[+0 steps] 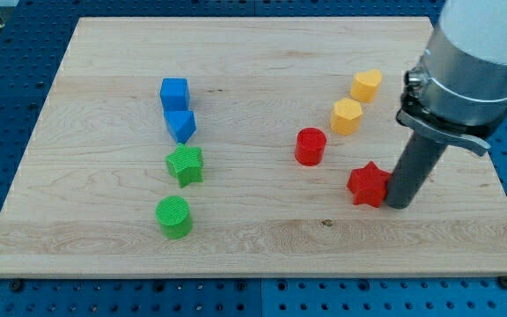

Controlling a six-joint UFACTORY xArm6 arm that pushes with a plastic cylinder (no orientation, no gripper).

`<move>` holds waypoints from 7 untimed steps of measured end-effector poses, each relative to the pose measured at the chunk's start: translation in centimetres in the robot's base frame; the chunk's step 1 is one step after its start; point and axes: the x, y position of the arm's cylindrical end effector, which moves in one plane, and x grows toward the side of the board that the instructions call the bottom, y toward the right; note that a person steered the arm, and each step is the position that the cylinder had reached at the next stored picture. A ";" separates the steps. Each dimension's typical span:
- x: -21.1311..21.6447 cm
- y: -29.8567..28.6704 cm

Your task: Slide the red star towards the green circle

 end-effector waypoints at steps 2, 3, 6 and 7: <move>-0.4 0.6; -2.4 0.7; -1.4 -1.9; -1.6 -2.6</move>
